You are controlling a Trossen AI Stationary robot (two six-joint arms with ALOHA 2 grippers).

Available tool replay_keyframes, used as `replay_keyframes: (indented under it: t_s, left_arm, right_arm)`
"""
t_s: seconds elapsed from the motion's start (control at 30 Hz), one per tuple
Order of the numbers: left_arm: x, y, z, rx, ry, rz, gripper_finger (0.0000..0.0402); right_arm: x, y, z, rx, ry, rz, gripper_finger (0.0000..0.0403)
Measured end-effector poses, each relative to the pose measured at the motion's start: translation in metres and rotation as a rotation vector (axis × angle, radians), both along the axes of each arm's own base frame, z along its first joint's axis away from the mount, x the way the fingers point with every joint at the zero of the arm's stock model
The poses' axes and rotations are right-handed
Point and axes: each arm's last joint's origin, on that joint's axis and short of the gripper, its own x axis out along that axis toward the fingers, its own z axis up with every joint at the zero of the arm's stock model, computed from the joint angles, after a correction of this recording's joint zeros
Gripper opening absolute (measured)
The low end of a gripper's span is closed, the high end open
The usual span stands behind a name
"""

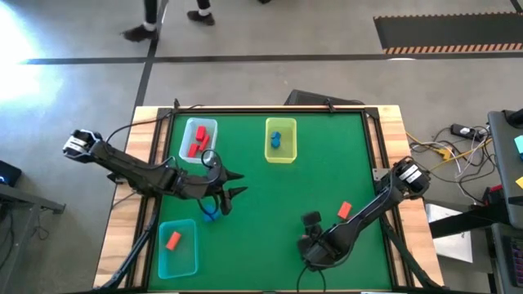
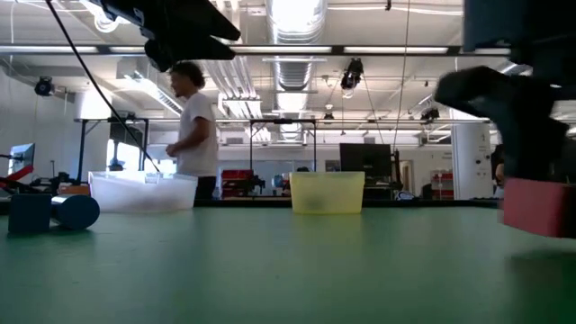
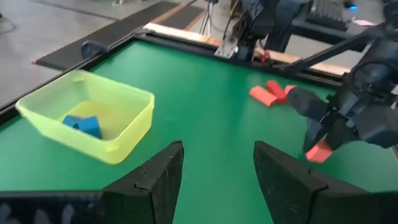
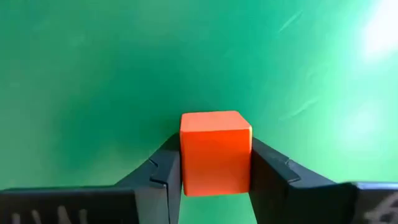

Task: Sort & place blocks by color
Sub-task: Put the orange block into the blue bin

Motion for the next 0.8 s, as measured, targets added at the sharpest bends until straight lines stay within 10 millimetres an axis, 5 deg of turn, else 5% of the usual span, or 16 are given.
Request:
replay_keyframes:
  t_s: [0.2,0.47,0.6,0.8]
  left_arm:
    - [0.011,-0.012,-0.004,0.066,-0.045,-0.080,0.0180]
    - [0.029,-0.048,-0.005,0.255,-0.116,-0.339,0.0180]
    - [0.036,-0.064,-0.010,0.360,-0.101,-0.404,0.0180]
    - [0.041,-0.081,-0.019,0.489,-0.060,-0.478,0.0180]
  right_arm:
    - [0.020,-0.006,0.004,-0.114,-0.208,0.079,0.0118]
    - [0.041,-0.031,0.007,-0.067,-0.209,0.134,0.0118]
    - [0.058,-0.045,0.012,0.073,-0.253,0.139,0.0118]
    - [0.086,-0.068,0.023,0.514,-0.345,0.242,0.0118]
